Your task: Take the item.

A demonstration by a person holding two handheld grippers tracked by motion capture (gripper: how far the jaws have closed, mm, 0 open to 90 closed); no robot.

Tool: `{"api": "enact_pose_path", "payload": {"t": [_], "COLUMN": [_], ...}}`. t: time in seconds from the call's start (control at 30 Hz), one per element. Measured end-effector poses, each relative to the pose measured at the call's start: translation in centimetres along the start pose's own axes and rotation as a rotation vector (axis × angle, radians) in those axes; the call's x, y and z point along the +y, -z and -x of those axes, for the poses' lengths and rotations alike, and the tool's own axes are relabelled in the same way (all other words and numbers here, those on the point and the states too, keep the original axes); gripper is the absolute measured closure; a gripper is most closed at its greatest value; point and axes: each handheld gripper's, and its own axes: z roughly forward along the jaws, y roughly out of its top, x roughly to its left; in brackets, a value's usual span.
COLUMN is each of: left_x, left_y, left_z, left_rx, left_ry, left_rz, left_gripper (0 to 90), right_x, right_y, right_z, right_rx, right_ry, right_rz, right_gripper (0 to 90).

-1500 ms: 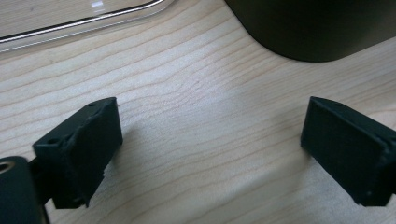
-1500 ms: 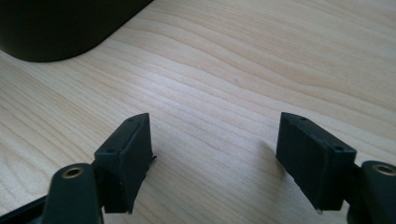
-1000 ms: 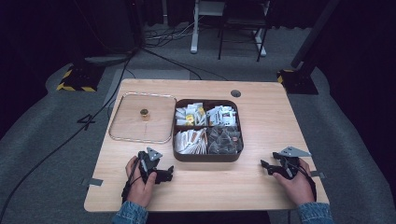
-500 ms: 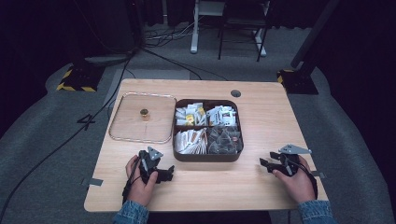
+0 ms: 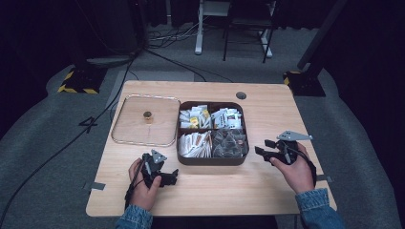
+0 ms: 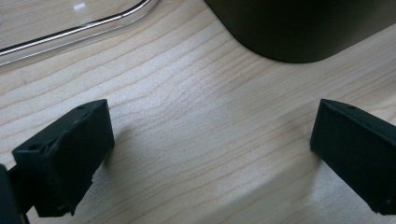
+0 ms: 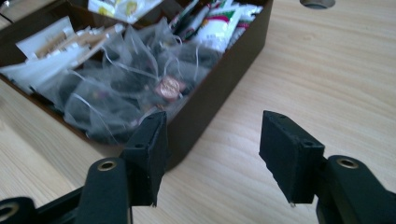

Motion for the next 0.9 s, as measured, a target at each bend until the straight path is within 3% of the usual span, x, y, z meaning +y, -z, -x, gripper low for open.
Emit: {"api": "enact_pose_path", "payload": {"t": [0.27, 0.43, 0.67, 0.9], "left_x": [0.0, 0.0, 0.0, -0.1], "left_y": [0.0, 0.0, 0.0, 0.1], "left_z": [0.0, 0.0, 0.0, -0.1], "left_rx": [0.000, 0.000, 0.000, -0.005], "left_ry": [0.000, 0.000, 0.000, -0.006], "left_rz": [0.000, 0.000, 0.000, -0.002], "left_gripper": [0.0, 0.0, 0.0, 0.2], "right_x": [2.5, 4.4, 6.5, 8.5], "right_y": [-0.6, -1.2, -3.7, -6.3], "right_z": [-0.5, -1.6, -2.6, -2.3], "right_rx": [0.013, 0.041, 0.072, 0.082], "right_ry": [-0.014, 0.006, 0.031, 0.004], "right_rz": [-0.008, 0.020, -0.022, -0.037], "right_gripper": [43.3, 45.4, 46.2, 46.1]}}
